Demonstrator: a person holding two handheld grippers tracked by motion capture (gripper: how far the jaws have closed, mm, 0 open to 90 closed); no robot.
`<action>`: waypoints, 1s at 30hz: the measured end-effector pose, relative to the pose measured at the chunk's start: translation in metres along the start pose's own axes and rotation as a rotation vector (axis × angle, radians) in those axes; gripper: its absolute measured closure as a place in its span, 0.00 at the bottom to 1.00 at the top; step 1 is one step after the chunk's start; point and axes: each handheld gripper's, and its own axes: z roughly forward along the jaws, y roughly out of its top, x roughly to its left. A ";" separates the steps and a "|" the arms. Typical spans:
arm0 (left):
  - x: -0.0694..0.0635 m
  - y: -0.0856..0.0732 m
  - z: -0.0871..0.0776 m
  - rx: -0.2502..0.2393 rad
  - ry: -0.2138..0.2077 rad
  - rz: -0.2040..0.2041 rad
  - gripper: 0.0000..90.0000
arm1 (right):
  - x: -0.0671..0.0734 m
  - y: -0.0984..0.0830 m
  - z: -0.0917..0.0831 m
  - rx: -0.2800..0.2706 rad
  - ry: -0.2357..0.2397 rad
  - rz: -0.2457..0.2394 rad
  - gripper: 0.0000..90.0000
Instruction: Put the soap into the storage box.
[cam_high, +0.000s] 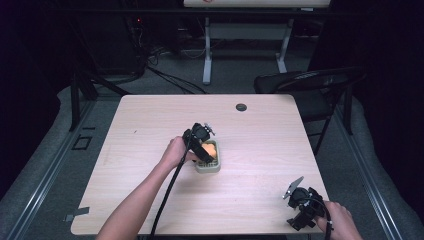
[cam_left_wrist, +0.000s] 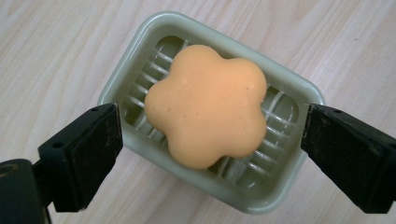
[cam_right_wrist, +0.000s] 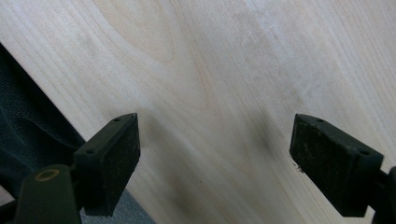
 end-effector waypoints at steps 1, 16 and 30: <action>0.000 -0.002 -0.003 -0.004 0.004 -0.001 0.05 | 0.000 0.000 0.001 -0.006 0.000 -0.005 0.18; -0.012 -0.042 -0.044 -0.024 0.034 0.009 0.00 | 0.000 0.000 0.000 -0.013 -0.006 0.000 0.18; -0.022 -0.098 -0.076 -0.051 0.091 -0.094 0.00 | 0.001 0.000 -0.002 -0.024 -0.011 0.008 0.18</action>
